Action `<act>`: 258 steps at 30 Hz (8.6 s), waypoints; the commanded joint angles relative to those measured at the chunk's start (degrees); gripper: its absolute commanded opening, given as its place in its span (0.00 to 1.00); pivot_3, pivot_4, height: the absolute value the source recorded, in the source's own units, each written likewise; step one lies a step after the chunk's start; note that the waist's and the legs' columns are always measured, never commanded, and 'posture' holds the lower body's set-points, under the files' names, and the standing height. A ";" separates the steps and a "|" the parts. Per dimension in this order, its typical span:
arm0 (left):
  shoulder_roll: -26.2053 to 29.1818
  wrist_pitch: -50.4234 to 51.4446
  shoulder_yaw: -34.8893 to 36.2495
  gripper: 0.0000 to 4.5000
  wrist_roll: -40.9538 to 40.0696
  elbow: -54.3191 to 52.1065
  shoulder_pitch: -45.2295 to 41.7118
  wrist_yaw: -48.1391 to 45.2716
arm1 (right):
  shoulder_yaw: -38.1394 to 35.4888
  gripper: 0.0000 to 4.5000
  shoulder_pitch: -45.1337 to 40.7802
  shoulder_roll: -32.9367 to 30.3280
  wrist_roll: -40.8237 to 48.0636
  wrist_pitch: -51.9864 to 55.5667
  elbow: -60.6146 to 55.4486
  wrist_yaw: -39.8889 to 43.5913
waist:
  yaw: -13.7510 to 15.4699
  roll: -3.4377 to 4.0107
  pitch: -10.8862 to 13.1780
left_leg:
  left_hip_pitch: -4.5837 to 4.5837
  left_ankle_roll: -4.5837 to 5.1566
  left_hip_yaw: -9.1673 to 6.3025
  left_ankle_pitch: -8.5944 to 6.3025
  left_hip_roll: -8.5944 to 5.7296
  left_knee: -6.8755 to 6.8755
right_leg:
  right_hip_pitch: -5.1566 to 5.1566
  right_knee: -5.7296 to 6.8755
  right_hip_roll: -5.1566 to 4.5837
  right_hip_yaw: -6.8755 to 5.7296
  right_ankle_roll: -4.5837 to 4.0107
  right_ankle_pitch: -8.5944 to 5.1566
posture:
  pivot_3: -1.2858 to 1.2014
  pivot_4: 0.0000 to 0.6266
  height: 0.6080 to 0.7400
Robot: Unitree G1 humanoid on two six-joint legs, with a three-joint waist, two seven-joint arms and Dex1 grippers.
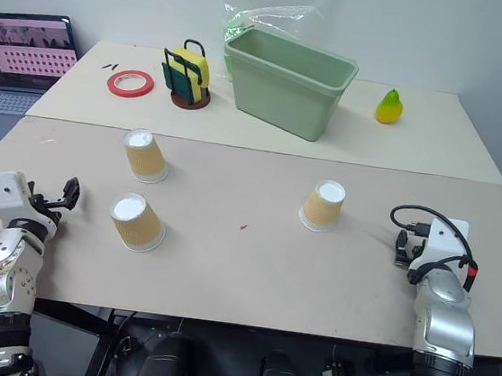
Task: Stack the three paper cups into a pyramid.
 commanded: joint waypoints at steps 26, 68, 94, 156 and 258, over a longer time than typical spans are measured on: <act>12.52 7.81 -0.01 1.00 -4.47 -16.92 23.17 -23.59 | 24.04 0.98 -9.76 -25.71 36.18 16.85 -43.16 47.13 | -0.01 -0.26 -0.23 | 0.44 -0.03 0.07 -0.06 0.02 -0.17 | 0.03 -0.18 -0.08 0.02 -0.55 -0.30 | 0.52 0.24 0.36; 19.21 15.96 -18.02 0.65 -8.52 -25.65 4.60 -37.80 | 24.27 1.00 -7.91 -18.42 23.70 13.39 -36.79 43.06 | 0.99 -0.46 -0.28 | 0.37 -0.06 0.15 -0.03 0.09 -0.35 | 0.10 -0.16 0.01 0.03 -0.34 -0.17 | 0.52 0.24 0.36; -1.32 -1.65 -42.76 0.65 4.66 -0.01 -19.12 -46.93 | 21.09 1.00 -6.64 -19.01 24.38 16.94 -40.20 37.73 | 1.01 -0.42 -0.30 | 0.52 0.01 0.00 0.02 0.03 -0.31 | 0.51 -0.16 0.06 0.00 -0.20 -0.14 | 0.52 0.24 0.36; -5.09 -7.31 -20.98 0.87 13.61 22.96 -32.34 -2.28 | 22.94 1.00 -7.31 -17.63 22.59 15.91 -36.82 39.53 | 1.46 -0.43 -0.23 | 0.54 -0.02 -0.06 0.04 -0.03 -0.40 | 0.65 -0.30 0.06 -0.05 -0.09 -0.12 | 0.52 0.24 0.36; 24.60 26.26 -19.90 1.00 -15.35 -30.25 -13.80 -48.03 | 20.02 0.57 -19.51 -13.55 9.43 12.10 -6.65 36.00 | 0.41 -0.22 -0.05 | 0.12 -0.03 -0.01 0.08 -0.01 -0.45 | 0.04 -0.14 0.07 0.01 -0.14 -0.21 | 0.52 0.24 0.36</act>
